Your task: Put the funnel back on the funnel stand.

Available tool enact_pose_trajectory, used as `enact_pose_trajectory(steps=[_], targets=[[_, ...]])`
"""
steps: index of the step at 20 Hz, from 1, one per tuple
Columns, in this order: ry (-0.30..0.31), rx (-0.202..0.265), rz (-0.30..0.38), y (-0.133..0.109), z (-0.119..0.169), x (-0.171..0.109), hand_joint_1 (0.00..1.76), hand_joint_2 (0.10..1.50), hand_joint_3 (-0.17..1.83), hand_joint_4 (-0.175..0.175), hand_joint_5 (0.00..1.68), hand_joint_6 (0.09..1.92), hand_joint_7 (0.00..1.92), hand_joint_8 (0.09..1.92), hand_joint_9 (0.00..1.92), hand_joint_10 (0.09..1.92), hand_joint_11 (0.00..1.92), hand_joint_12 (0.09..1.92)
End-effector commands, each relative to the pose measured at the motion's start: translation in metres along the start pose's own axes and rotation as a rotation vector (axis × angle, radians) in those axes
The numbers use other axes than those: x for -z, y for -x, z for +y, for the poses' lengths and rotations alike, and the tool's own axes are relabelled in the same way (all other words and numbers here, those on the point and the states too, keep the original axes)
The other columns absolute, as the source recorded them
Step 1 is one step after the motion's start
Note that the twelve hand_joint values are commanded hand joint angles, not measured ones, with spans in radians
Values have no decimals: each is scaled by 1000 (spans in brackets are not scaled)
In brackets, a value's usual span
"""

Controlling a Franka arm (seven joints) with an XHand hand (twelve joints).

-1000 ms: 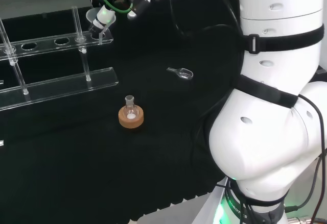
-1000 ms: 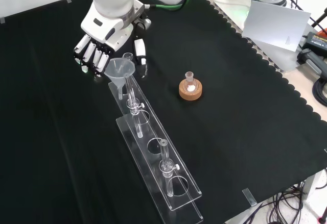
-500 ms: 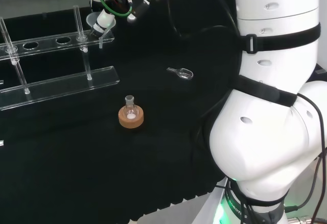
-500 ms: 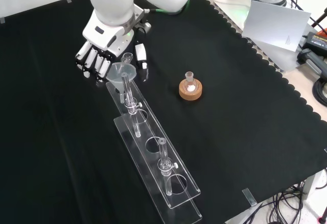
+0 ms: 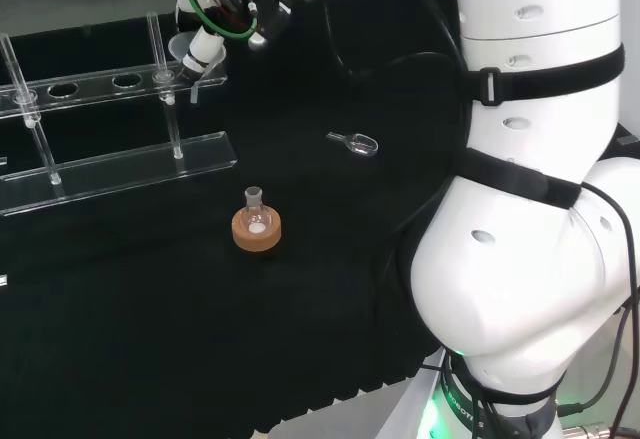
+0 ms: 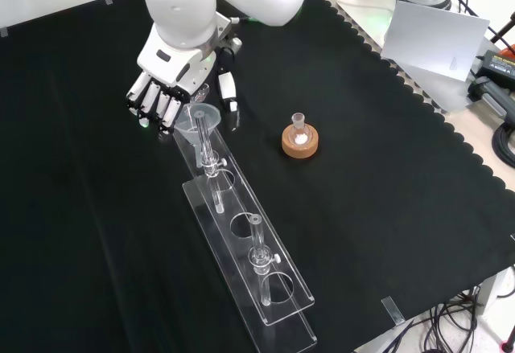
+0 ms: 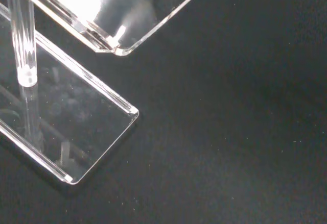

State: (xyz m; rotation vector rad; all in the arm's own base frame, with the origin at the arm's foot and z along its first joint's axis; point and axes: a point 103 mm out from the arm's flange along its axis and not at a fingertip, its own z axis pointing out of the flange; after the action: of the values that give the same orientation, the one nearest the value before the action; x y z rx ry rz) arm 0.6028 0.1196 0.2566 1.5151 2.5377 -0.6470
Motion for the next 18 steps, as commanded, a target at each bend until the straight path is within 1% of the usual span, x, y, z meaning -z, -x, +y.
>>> enact_pose_trajectory(steps=[1, 2, 4, 8, 11, 15, 18], targets=[[-28, 17, -33, 0, -5, 11, 370, 783, 18, -1, 505, 151, 744, 435, 433, 661, 0, 1391], [-44, 23, -47, 1, -5, 14, 351, 778, 15, -3, 472, 111, 690, 432, 399, 680, 0, 1378], [-58, 23, -44, 2, -6, 14, 322, 769, 9, -3, 426, 87, 617, 427, 349, 700, 0, 1365], [-41, 14, -21, 3, -11, 16, 281, 755, 2, -3, 355, 87, 498, 462, 258, 761, 0, 1363], [-22, 5, -12, 7, -19, 22, 260, 746, -2, -6, 286, 87, 433, 495, 205, 794, 0, 1359], [12, -13, 17, 13, -32, 32, 247, 740, -5, -11, 226, 87, 393, 501, 179, 802, 0, 1357], [50, -28, 39, 18, -41, 43, 243, 738, -5, -15, 197, 87, 359, 522, 161, 820, 0, 1350]])
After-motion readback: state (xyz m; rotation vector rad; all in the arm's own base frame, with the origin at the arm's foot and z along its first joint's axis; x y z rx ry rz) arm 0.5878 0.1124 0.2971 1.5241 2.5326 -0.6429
